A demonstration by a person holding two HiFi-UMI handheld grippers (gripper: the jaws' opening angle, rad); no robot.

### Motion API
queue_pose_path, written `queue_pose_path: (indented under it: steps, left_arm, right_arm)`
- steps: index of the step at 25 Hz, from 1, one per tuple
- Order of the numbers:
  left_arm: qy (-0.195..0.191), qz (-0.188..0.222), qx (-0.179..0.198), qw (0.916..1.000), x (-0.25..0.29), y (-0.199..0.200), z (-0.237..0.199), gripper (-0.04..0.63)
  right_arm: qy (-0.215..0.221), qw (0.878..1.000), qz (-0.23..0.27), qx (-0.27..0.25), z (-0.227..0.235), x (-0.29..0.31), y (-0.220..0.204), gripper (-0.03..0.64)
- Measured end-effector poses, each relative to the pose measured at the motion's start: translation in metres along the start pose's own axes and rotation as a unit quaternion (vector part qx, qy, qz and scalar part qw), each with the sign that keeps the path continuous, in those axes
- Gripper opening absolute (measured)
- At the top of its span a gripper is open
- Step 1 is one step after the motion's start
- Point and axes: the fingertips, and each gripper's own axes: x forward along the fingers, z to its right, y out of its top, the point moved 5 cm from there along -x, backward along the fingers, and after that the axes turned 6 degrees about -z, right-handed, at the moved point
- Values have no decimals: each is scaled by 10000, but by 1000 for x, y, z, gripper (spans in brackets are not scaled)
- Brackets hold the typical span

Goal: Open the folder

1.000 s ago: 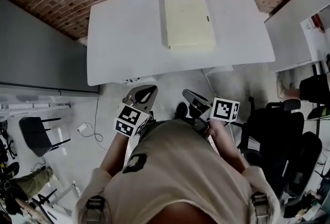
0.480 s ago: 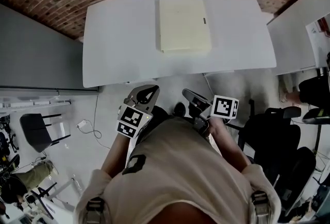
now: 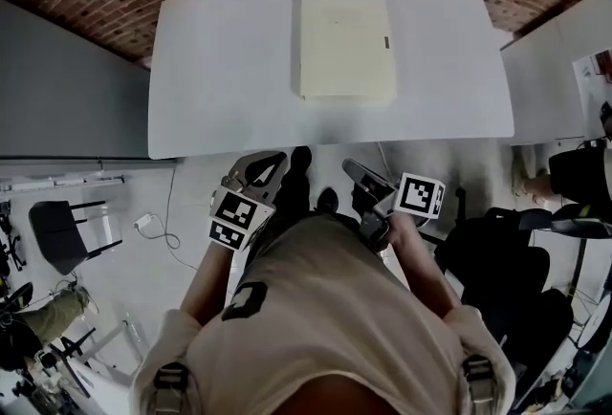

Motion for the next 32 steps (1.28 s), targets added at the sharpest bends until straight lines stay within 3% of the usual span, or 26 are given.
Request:
queue_pose_path:
  steps: [6, 12, 15, 21, 22, 23, 24, 32]
  left_arm:
    - [-124, 172, -103, 9997, 22, 17, -34, 3]
    - [-300, 255, -208, 9990, 44, 30, -51, 3]
    - [-394, 91, -211, 9990, 50, 31, -56, 3]
    - [-557, 75, -174, 9983, 66, 37, -61, 3]
    - [-609, 49, -149, 9980, 68, 39, -60, 3]
    - [-658, 25, -121, 9978, 70, 40, -60, 3]
    - [-702, 2, -96, 9975, 73, 42, -60, 3]
    - [-789, -67, 9, 9969, 89, 55, -69, 3]
  right_arm:
    - [-210, 9995, 250, 50, 4, 1, 29, 6]
    - [-443, 9989, 87, 153, 26, 7, 55, 6]
    - [-426, 9964, 438, 596, 45, 3, 76, 6]
    - [-1100, 9846, 1024, 897, 88, -8, 113, 11]
    - [-1077, 9829, 1104, 1005, 94, -8, 117, 53]
    - [-1003, 9813, 1187, 1135, 99, -8, 121, 146]
    - [-901, 9796, 1280, 1262, 103, -8, 126, 173]
    - [-495, 9631, 1940, 1796, 134, -18, 163, 183]
